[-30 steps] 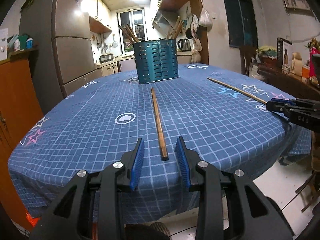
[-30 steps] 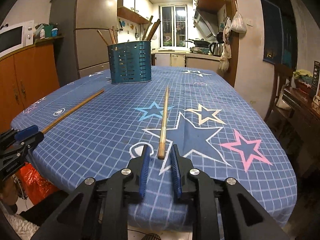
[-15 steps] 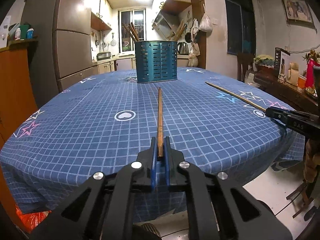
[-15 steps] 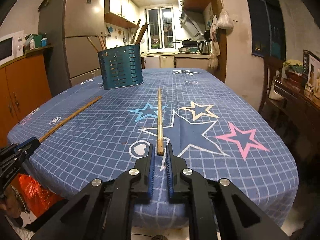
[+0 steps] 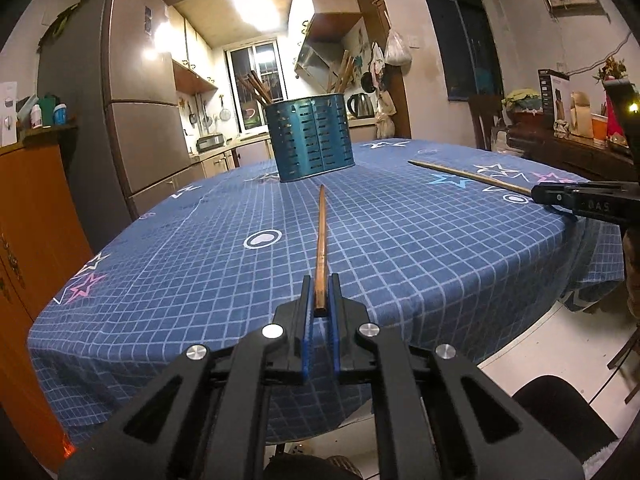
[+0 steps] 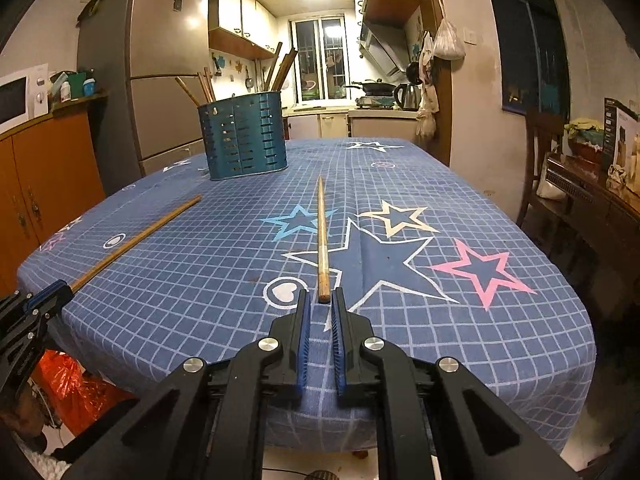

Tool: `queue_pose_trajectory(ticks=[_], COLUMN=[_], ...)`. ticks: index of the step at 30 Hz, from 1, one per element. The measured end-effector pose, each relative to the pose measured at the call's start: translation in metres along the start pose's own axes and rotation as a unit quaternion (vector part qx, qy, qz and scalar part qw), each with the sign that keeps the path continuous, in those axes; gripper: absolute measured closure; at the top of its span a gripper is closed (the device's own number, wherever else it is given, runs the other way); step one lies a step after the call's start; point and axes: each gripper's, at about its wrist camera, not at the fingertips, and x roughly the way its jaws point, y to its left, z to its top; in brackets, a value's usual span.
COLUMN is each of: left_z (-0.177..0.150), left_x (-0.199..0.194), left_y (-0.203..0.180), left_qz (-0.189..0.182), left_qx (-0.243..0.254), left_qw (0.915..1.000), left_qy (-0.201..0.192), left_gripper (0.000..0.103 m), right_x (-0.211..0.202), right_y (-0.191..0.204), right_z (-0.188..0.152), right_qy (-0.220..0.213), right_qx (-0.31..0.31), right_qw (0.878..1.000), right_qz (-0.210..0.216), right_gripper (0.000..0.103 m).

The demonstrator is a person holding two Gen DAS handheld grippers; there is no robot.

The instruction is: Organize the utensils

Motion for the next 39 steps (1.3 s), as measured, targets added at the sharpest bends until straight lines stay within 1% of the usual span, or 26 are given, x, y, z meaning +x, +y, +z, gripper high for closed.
queue_pose_trajectory(ticks=[3,7,11,14,16,18,21,26,34,39], left_z=[-0.002,-0.002,-0.003,-0.002,0.0,0.002,0.004,0.003,0.001,0.002], left_x=[0.0,0.0,0.001,0.001,0.002,0.002,0.001,0.003,0.007,0.008], left_y=[0.002,0.006,0.009,0.011,0.014,0.019,0.023,0.02,0.017,0.015], left_qz=[-0.001,-0.013,-0.023,-0.031,-0.033,-0.034,-0.03,-0.027,-0.023,-0.021], left_qx=[-0.001,-0.015,-0.014,-0.014,-0.016,-0.023,-0.025,-0.018,-0.01,-0.007], left_qw=[1.0,0.9998,0.9996,0.9994,0.9993,0.9991,0.9992,0.9994,0.9996,0.9997], left_qy=[-0.001,0.0,-0.002,0.001,0.007,0.011,0.006,0.01,0.013,0.012], left_gripper=[0.095,0.095,0.098,0.098,0.098,0.098,0.098,0.098,0.098,0.098], right_x=[0.0,0.001,-0.001,-0.001,-0.001,-0.002,-0.002,0.002,-0.002,0.002], right_y=[0.0,0.001,0.004,0.009,0.012,0.011,0.009,0.009,0.009,0.007], right_z=[0.0,-0.001,-0.003,-0.003,-0.003,-0.003,-0.002,0.0,0.001,0.002], right_qy=[0.0,0.001,-0.006,-0.006,-0.004,-0.002,0.001,-0.003,0.009,0.01], right_qx=[-0.006,-0.01,-0.009,-0.009,-0.012,-0.008,-0.007,-0.014,-0.031,-0.034], right_qw=[1.0,1.0,1.0,1.0,1.0,1.0,1.0,1.0,0.999,0.999], right_qz=[0.0,0.0,-0.009,-0.009,-0.01,-0.006,0.001,-0.011,-0.022,-0.02], right_gripper=[0.09,0.09,0.091,0.1,0.101,0.101,0.101,0.101,0.1,0.1])
